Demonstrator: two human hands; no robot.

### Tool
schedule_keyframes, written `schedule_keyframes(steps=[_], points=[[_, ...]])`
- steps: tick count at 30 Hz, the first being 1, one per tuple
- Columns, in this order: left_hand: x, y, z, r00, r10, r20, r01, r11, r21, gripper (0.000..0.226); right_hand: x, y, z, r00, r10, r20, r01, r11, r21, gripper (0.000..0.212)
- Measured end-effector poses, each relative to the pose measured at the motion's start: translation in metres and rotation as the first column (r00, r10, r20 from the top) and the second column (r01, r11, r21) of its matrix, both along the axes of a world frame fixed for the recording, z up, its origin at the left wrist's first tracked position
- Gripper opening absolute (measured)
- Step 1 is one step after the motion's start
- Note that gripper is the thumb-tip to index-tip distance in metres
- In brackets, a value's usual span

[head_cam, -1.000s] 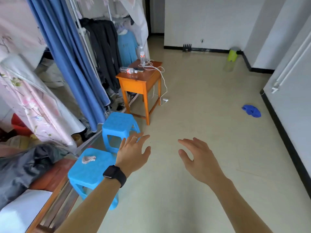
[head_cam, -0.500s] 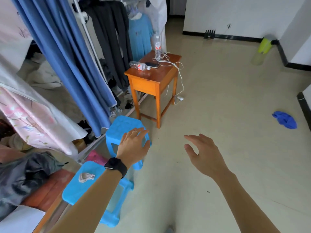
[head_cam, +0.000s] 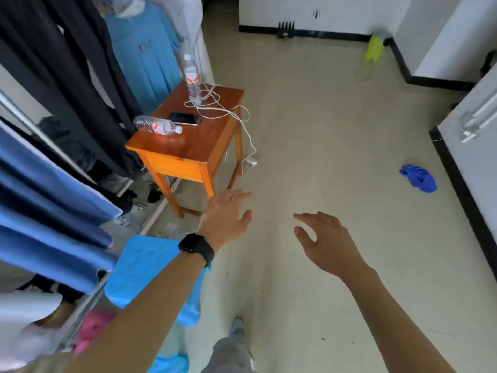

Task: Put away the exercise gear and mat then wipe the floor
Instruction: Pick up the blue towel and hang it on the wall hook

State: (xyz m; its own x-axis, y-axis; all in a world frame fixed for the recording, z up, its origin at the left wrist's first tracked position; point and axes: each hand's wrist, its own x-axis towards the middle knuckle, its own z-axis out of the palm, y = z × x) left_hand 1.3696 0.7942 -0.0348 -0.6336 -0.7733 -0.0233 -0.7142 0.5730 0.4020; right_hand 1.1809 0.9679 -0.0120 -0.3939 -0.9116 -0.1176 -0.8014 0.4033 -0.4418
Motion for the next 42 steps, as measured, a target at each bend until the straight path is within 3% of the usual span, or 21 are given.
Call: schedule_keyframes(steps=[11, 22, 31, 36, 42], points=[[-0.208, -0.173, 0.003, 0.948, -0.310, 0.068, 0.311, 0.950, -0.002, 0.048, -0.166, -0.133, 0.007, 0.960, -0.278, 0.044, 0.277, 0.961, 0.020, 0.042], [-0.455, -0.306, -0.013, 0.943, -0.315, 0.111, 0.315, 0.949, 0.019, 0.048, -0.415, -0.262, -0.013, 0.944, -0.322, 0.075, 0.324, 0.946, -0.012, 0.041], [-0.661, -0.408, -0.013, 0.923, -0.375, 0.090, 0.373, 0.927, 0.033, 0.046, -0.603, -0.347, -0.015, 0.909, -0.411, 0.076, 0.408, 0.912, 0.052, 0.042], [-0.799, -0.468, -0.035, 0.878, -0.472, 0.082, 0.469, 0.882, 0.054, 0.047, -0.713, -0.386, -0.038, 0.846, -0.525, 0.089, 0.519, 0.851, 0.082, 0.042], [-0.996, -0.510, -0.042, 0.737, -0.665, 0.118, 0.660, 0.746, 0.085, 0.047, -0.847, -0.396, -0.050, 0.670, -0.734, 0.109, 0.718, 0.678, 0.157, 0.043]])
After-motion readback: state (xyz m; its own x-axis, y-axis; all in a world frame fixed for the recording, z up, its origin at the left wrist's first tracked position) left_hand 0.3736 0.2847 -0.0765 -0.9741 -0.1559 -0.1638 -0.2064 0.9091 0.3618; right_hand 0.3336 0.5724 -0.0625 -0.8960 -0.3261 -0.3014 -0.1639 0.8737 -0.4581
